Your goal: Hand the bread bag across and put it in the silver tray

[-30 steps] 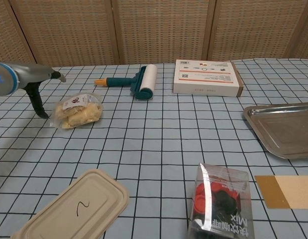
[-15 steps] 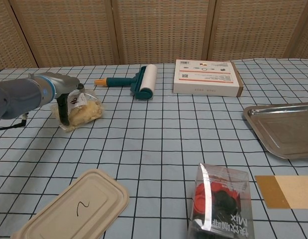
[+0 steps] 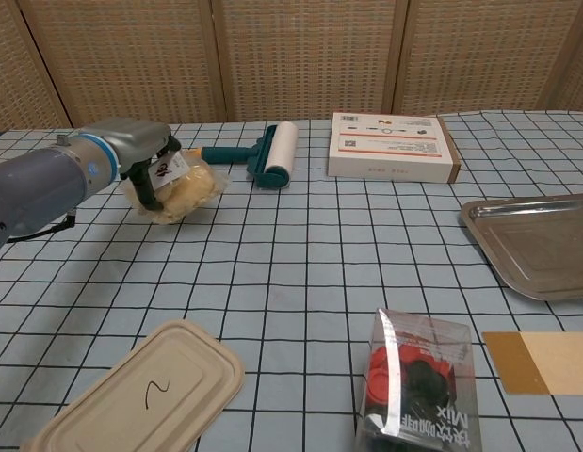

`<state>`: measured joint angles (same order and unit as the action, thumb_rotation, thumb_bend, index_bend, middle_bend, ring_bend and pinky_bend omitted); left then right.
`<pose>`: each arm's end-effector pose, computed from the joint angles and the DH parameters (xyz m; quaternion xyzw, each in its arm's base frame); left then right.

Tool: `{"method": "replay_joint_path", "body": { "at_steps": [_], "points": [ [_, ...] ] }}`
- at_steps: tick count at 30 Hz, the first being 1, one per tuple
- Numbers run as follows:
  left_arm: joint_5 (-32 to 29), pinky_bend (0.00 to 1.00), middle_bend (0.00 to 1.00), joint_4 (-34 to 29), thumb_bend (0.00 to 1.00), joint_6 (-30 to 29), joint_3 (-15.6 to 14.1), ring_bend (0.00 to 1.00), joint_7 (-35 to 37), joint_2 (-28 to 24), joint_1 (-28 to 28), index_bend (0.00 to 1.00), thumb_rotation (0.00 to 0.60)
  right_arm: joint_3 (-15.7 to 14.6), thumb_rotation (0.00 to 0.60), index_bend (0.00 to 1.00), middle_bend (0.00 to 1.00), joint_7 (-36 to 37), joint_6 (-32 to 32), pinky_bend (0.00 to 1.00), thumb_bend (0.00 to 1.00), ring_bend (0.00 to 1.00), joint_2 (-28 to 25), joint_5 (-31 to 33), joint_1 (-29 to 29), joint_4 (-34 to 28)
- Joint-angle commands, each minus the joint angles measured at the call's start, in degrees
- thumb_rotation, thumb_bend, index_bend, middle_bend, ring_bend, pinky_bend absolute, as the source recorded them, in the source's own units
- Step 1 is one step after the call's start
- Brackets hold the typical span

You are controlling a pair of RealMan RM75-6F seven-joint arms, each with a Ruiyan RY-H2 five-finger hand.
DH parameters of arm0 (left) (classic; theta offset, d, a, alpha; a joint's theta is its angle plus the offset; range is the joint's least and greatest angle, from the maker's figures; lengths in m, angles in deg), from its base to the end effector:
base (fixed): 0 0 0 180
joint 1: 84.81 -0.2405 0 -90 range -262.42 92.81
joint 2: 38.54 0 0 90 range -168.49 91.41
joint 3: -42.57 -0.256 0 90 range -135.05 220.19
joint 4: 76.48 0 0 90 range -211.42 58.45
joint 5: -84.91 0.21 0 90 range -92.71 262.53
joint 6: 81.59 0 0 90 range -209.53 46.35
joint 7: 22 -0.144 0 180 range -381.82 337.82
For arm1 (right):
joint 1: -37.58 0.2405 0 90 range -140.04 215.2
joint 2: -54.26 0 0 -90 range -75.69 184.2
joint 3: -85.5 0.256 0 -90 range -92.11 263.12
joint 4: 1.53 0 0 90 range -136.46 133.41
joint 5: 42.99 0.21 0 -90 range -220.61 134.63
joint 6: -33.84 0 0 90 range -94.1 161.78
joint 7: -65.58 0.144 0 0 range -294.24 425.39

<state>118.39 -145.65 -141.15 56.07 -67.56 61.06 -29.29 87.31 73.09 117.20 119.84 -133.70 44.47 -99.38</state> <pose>-0.1350 0.4081 -0.0376 -0.7072 -0.3472 -0.2466 0.5643 -0.2740 -0.1842 0.1328 0.5867 -0.4456 0.4666 0.4893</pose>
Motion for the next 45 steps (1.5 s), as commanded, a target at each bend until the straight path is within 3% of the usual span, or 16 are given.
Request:
{"method": "replay_joint_path", "body": {
  "at_steps": [1, 8, 16, 19, 21, 23, 27, 31, 37, 39, 45],
  "points": [
    [3.9, 0.49, 0.43, -3.74, 0.55, -1.61, 1.41, 0.44, 1.79, -0.6, 0.73, 0.69, 0.6, 0.24, 0.6, 0.0, 0.0, 0.54, -0.06, 0.0, 0.08, 0.0, -0.32, 0.51, 0.02, -0.01],
    [8.53, 0.48, 0.4, -7.35, 0.53, -2.17, 3.64, 0.44, 2.55, 2.64, 4.14, 0.66, 0.6, 0.99, 0.6, 0.0, 0.0, 2.24, 0.4, 0.0, 0.08, 0.0, -1.1, 1.77, -0.22, 0.14],
    [12.48, 0.45, 0.34, -0.82, 0.5, -1.47, 6.7, 0.4, 4.54, 11.57, 9.65, 0.61, 0.6, 1.13, 0.6, 0.0, 0.0, 4.35, 1.01, 0.0, 0.08, 0.0, -1.84, 1.46, -0.42, 0.24],
    [10.62, 0.29, 0.15, 1.51, 0.4, 1.04, 7.84, 0.21, 3.97, 13.87, 11.41, 0.41, 0.6, 1.22, 0.6, 0.0, 0.0, 5.13, 1.02, 0.0, 0.08, 0.0, -2.15, 1.68, -0.48, 0.38],
    [9.18, 0.08, 0.01, 1.4, 0.23, 2.18, 8.3, 0.03, 3.23, 14.07, 11.89, 0.12, 0.6, 1.24, 0.6, 0.0, 0.0, 5.36, 0.93, 0.0, 0.08, 0.0, -2.25, 1.78, -0.47, 0.48],
    [7.94, 0.0, 0.0, 0.75, 0.12, 3.12, 8.7, 0.0, 2.62, 13.99, 12.28, 0.01, 0.6, 1.25, 0.6, 0.0, 0.0, 5.56, 0.76, 0.0, 0.08, 0.0, -2.32, 1.98, -0.47, 0.64],
    [8.35, 0.0, 0.0, -0.4, 0.02, 3.65, 8.38, 0.0, 2.92, 12.7, 12.06, 0.0, 0.6, 1.29, 0.6, 0.0, 0.0, 5.73, 0.66, 0.0, 0.08, 0.0, -2.44, 2.15, -0.48, 0.72],
    [9.97, 0.0, 0.0, -2.19, 0.01, 3.33, 7.74, 0.0, 4.4, 10.29, 10.8, 0.0, 0.6, 1.29, 0.6, 0.0, 0.0, 5.26, 0.68, 0.0, 0.08, 0.0, -2.4, 2.23, -0.54, 0.6],
    [11.62, 0.0, 0.0, -9.81, 0.01, 1.74, 6.7, 0.0, 7.85, 4.73, 6.8, 0.0, 0.6, 1.27, 0.6, 0.0, 0.0, 4.16, 0.37, 0.0, 0.08, 0.0, -2.01, 2.43, -0.45, 0.63],
    [13.84, 0.0, 0.0, -16.66, 0.02, -1.48, 5.02, 0.0, 9.27, -0.32, 2.9, 0.0, 0.6, 1.21, 0.6, 0.0, 0.0, 3.06, -0.08, 0.0, 0.08, 0.0, -1.54, 2.65, -0.3, 0.82],
    [21.72, 0.0, 0.0, -28.57, 0.03, -8.93, -1.48, 0.0, 10.47, -12.06, -5.63, 0.0, 0.6, 1.28, 0.6, 0.0, 0.0, 1.04, -0.67, 0.0, 0.08, 0.0, -0.73, 3.28, -0.11, 0.97]
  ]
}}
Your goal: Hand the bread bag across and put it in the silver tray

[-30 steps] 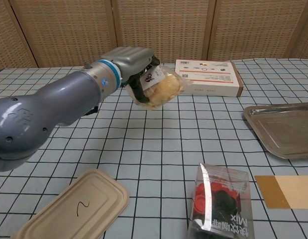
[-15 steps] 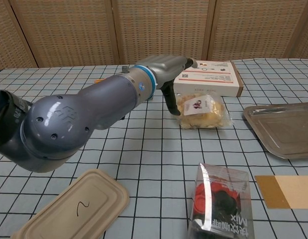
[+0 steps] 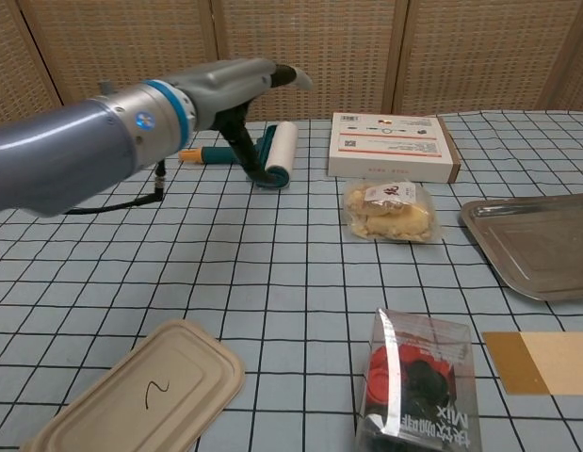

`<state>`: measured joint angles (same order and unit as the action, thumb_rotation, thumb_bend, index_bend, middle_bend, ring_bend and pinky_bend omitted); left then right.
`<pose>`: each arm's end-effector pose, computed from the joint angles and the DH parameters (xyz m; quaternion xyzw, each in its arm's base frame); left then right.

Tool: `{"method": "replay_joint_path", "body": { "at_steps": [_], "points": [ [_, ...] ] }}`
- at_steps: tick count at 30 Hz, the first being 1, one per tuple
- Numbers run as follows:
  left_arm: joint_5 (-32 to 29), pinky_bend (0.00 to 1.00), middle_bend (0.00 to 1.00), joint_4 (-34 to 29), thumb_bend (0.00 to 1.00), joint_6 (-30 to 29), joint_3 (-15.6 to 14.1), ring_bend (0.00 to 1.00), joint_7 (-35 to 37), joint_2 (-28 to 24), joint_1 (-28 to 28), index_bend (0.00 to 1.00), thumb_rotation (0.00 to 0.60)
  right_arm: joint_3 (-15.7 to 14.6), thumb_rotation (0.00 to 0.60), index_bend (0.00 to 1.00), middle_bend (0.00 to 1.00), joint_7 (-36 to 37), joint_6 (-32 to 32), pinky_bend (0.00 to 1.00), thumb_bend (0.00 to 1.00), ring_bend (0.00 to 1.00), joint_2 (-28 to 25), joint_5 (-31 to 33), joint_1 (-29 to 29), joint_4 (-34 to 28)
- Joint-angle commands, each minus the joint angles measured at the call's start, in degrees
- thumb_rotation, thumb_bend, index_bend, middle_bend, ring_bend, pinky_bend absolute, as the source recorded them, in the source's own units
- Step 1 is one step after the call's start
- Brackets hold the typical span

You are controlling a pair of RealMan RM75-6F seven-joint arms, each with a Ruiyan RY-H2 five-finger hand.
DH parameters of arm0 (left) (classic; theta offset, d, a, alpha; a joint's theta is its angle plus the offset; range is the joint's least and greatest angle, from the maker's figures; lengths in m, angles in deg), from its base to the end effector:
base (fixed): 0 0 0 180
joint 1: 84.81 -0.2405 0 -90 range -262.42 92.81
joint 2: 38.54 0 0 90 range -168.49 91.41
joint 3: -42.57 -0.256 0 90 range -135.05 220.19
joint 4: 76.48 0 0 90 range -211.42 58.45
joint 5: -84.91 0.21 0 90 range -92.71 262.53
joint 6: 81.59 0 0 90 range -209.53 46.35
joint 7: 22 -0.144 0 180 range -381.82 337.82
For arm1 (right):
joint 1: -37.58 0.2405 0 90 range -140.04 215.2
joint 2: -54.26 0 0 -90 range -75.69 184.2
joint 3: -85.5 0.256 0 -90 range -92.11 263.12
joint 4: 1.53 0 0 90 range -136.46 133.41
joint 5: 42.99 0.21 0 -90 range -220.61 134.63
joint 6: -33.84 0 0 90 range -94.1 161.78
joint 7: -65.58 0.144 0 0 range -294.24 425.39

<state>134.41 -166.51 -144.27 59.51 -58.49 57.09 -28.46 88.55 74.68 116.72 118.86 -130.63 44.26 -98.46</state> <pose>-0.0296 0.3577 -0.0274 -0.7349 -0.3300 -0.4214 0.4165 -0.2856 -0.1891 0.1432 0.5680 -0.4536 0.4605 0.5094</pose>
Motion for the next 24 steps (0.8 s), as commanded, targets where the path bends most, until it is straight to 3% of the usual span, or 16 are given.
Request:
{"method": "replay_joint_path", "body": {
  "at_steps": [1, 6, 12, 19, 24],
  "points": [
    [6.79, 0.0, 0.0, -10.13, 0.03, -8.32, -6.74, 0.0, 1.2, -10.85, -8.94, 0.0, 0.6, 0.13, 0.6, 0.0, 0.0, -1.1, -0.21, 0.0, 0.08, 0.0, 0.43, 0.28, 0.15, 0.12],
    [14.85, 0.0, 0.0, -17.96, 0.04, -16.74, -15.3, 0.0, 2.0, -19.82, -18.24, 0.0, 0.6, 0.69, 0.6, 0.0, 0.0, -3.07, 0.01, 0.0, 0.08, 0.0, 1.19, 1.17, 0.18, 0.26],
    [22.25, 0.0, 0.0, -18.5, 0.03, -23.24, -22.28, 0.0, 7.04, -24.94, -27.24, 0.0, 0.6, 1.44, 0.6, 0.0, 0.0, -5.57, 0.01, 0.0, 0.08, 0.0, 2.64, 2.13, 0.5, 0.98],
    [27.46, 0.0, 0.0, -17.78, 0.03, -27.73, -24.2, 0.0, 14.0, -28.32, -33.47, 0.0, 0.6, 3.2, 0.6, 0.0, 0.0, -10.75, -3.98, 0.0, 0.08, 0.0, 4.85, 3.83, 3.88, -0.92],
    [30.28, 0.0, 0.0, -16.63, 0.03, -29.83, -23.96, 0.0, 18.2, -29.48, -36.33, 0.0, 0.6, 6.88, 0.6, 0.0, 0.0, -18.98, -10.74, 0.0, 0.08, 0.0, 7.36, 7.49, 10.22, -6.32]
  ]
}}
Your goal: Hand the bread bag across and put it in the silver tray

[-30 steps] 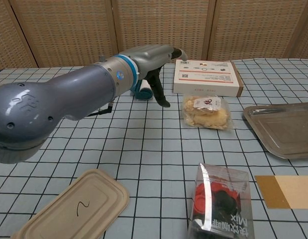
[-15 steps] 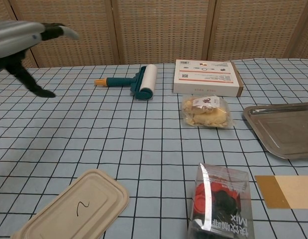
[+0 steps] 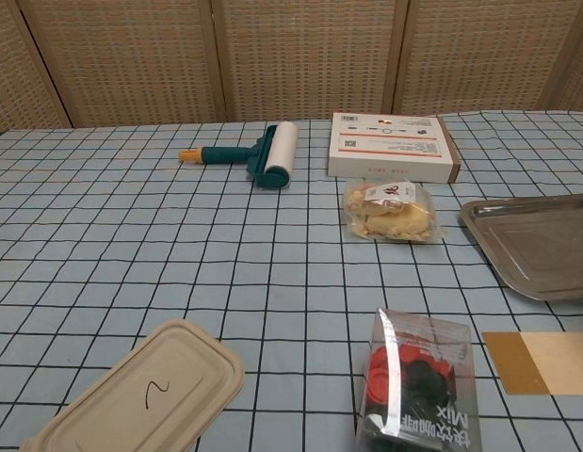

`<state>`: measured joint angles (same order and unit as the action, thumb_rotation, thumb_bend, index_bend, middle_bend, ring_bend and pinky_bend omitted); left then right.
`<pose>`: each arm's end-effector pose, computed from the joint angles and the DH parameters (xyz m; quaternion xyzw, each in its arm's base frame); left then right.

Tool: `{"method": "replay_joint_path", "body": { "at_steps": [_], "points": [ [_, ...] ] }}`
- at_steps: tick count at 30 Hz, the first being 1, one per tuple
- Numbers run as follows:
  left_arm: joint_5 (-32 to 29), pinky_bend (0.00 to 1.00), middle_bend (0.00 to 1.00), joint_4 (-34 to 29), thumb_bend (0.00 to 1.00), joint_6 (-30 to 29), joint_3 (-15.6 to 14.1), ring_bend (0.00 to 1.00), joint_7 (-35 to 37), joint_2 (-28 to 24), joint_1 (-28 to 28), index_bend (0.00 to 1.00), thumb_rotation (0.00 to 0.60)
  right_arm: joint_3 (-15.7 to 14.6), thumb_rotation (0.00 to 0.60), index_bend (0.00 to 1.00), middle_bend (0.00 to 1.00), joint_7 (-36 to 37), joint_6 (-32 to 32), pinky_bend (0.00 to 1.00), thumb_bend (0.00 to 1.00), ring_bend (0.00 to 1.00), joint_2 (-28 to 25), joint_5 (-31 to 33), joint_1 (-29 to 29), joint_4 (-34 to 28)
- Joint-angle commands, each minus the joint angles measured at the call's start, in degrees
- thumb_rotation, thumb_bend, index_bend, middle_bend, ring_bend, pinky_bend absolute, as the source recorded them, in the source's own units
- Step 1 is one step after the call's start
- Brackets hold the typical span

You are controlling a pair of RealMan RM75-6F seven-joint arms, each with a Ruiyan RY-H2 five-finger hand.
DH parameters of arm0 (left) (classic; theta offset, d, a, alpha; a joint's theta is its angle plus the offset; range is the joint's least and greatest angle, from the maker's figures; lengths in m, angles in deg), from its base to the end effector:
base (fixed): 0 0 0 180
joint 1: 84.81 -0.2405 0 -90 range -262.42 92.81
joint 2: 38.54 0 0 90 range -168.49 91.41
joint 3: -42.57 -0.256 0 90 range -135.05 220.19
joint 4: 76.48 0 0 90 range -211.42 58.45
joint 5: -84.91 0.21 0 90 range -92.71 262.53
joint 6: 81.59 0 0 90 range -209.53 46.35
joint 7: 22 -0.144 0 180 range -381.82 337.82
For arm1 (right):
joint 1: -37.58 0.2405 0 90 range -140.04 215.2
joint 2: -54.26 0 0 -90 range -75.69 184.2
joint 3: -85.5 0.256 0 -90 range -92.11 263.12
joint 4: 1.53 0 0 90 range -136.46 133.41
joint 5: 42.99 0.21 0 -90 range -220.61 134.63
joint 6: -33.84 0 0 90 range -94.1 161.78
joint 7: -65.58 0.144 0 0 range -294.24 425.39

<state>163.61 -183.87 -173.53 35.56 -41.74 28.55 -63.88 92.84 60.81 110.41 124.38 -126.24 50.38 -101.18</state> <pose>-0.2295 0.2111 0.1242 -0.6411 -0.3432 -0.3966 0.5603 -0.2487 -0.2298 0.1095 0.6071 -0.4202 0.4432 0.5083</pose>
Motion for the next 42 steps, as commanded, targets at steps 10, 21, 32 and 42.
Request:
{"method": "replay_joint_path", "body": {
  "at_steps": [10, 21, 32, 42],
  "points": [
    [2.25, 0.0, 0.0, 1.3, 0.03, 1.36, 2.38, 0.0, 7.17, -3.25, -3.05, 0.0, 0.6, 11.71, 0.6, 0.0, 0.0, -29.11, -14.19, 0.0, 0.08, 0.0, 18.2, 27.54, 21.24, -2.54],
    [4.77, 0.0, 0.0, 1.57, 0.03, 5.49, 3.46, 0.0, 11.77, -4.45, -3.93, 0.0, 0.6, 16.08, 0.6, 0.0, 0.0, -35.09, -15.52, 0.0, 0.08, 0.0, 29.54, 46.47, 32.46, 12.0],
    [5.34, 0.0, 0.0, 1.69, 0.03, 7.75, 5.02, 0.0, 13.31, -5.04, -4.72, 0.0, 0.6, 15.85, 0.6, 0.0, 0.0, -35.96, -18.45, 0.0, 0.08, 0.0, 33.86, 55.23, 36.92, 25.62],
    [5.4, 0.0, 0.0, 1.91, 0.03, 9.93, 6.01, 0.0, 13.66, -5.13, -4.96, 0.0, 0.6, 12.45, 0.6, 0.54, 0.46, -32.32, -15.91, 0.56, 0.1, 0.42, 37.46, 49.03, 36.35, 30.76]
  ]
}}
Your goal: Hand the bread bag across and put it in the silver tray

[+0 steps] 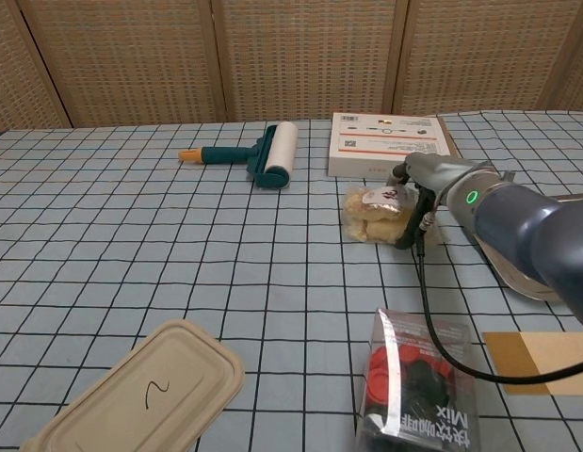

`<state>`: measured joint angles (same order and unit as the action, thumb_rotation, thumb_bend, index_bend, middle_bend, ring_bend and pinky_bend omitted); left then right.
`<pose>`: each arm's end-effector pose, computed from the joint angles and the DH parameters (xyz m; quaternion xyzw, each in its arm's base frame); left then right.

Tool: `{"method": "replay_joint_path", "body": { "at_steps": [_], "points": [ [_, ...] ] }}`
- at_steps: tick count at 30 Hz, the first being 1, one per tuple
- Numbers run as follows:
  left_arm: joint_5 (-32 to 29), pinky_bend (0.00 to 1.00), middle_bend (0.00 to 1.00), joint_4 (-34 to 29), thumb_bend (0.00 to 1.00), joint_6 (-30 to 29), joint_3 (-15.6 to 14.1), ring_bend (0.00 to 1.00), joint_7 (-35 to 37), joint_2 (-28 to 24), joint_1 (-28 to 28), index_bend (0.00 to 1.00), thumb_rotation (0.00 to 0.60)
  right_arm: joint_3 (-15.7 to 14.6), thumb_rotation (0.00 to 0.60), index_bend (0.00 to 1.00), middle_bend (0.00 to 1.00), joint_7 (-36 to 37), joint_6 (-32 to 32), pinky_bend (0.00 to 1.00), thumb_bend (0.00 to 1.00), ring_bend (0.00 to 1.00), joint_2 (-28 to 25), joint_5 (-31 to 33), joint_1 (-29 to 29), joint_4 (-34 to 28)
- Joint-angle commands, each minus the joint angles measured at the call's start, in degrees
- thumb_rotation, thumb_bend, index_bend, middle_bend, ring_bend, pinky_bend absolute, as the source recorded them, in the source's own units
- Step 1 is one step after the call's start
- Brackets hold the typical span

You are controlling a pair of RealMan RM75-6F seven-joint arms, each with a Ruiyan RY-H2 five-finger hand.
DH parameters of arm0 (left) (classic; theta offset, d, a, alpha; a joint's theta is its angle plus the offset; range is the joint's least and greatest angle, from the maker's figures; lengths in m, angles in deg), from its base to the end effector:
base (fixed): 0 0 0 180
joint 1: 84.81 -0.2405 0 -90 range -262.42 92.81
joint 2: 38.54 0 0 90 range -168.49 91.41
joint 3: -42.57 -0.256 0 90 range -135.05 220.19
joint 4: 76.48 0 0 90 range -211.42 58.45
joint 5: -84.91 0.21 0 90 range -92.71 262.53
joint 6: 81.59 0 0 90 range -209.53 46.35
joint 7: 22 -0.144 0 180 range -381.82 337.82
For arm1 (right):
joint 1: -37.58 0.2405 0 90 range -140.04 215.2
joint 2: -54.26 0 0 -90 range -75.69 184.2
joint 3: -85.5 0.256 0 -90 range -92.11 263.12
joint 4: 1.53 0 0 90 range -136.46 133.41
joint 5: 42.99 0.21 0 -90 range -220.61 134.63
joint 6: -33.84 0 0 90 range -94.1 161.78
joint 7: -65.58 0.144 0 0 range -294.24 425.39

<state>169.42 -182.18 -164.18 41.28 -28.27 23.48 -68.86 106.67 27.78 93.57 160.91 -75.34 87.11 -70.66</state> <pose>-0.2407 0.2114 0.1374 -0.6399 -0.3914 -0.4236 0.5077 -0.1385 -0.3841 -0.0693 0.6257 -0.4963 0.2991 0.5223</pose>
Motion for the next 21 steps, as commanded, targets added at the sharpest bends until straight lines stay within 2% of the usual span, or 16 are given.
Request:
{"method": "replay_joint_path", "body": {
  "at_steps": [1, 5, 11, 15, 21],
  "points": [
    [-0.59, 0.0, 0.0, 0.27, 0.03, 0.77, 0.47, 0.0, 0.25, -0.03, 0.01, 0.0, 0.6, -1.72, 0.6, 0.56, 0.47, 0.77, 1.14, 0.58, 0.11, 0.44, 1.04, -2.34, -0.51, 0.01],
    [-0.78, 0.0, 0.0, 0.46, 0.03, 1.16, 1.08, 0.0, 0.37, 0.14, -0.18, 0.0, 0.6, -2.37, 0.6, 0.61, 0.52, 1.22, 2.46, 0.66, 0.11, 0.49, 0.78, -4.45, -1.1, -3.41],
    [-0.28, 0.0, 0.0, 0.55, 0.03, 1.64, 1.28, 0.0, 0.22, 0.09, -0.44, 0.0, 0.6, -1.26, 0.6, 0.62, 0.52, 1.02, 6.07, 0.66, 0.11, 0.49, -2.16, -7.98, -1.39, -9.69],
    [-0.06, 0.0, 0.0, 0.34, 0.03, 1.36, 1.63, 0.0, 0.09, 0.04, -0.85, 0.0, 0.6, 0.39, 0.6, 0.62, 0.51, 0.19, 10.36, 0.66, 0.11, 0.49, -7.54, -10.54, -2.68, -15.81],
    [0.46, 0.0, 0.0, -0.04, 0.03, 1.13, 1.86, 0.0, -0.41, -0.08, -1.36, 0.0, 0.6, 1.44, 0.6, 0.61, 0.51, 1.05, 13.17, 0.66, 0.11, 0.48, -16.03, -9.01, -7.32, -19.29]
  ]
}}
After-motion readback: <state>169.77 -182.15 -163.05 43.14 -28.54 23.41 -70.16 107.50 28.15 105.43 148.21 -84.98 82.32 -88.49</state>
